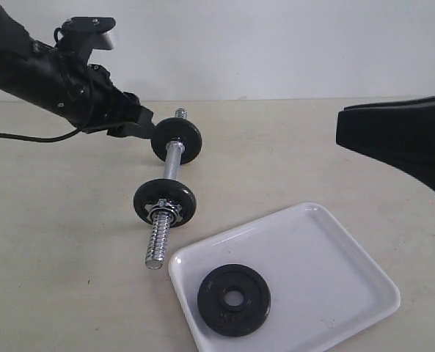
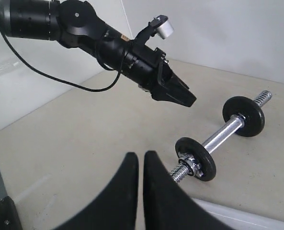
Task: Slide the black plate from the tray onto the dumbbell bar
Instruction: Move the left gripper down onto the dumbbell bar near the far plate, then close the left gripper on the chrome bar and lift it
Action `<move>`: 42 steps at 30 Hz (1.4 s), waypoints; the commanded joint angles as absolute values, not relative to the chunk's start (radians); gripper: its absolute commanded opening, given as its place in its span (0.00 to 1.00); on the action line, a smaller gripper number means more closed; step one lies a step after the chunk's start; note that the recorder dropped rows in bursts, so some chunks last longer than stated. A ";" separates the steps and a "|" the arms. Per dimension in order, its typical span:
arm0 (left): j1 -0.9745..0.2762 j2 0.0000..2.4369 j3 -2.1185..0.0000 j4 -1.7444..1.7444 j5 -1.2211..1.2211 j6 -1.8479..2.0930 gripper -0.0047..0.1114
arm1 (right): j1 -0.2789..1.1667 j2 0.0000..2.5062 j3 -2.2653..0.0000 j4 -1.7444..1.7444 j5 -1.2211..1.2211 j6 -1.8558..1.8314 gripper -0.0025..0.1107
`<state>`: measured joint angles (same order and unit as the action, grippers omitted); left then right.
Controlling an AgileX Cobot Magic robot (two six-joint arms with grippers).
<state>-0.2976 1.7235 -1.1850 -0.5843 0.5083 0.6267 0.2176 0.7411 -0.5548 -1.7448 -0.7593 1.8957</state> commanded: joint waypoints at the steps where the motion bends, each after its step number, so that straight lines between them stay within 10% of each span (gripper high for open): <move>1: -0.303 1.724 -1.192 -0.763 0.376 0.642 0.59 | 0.219 0.743 -0.558 -1.744 -0.770 1.889 0.02; 42: -0.315 2.176 -1.418 -0.684 0.458 0.370 0.54 | 0.219 0.810 -0.558 -1.744 -0.718 1.881 0.02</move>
<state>-0.3020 2.1498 -1.3975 -0.7470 0.4465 0.4282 0.2189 0.8046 -0.5548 -1.7485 -0.7166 1.8883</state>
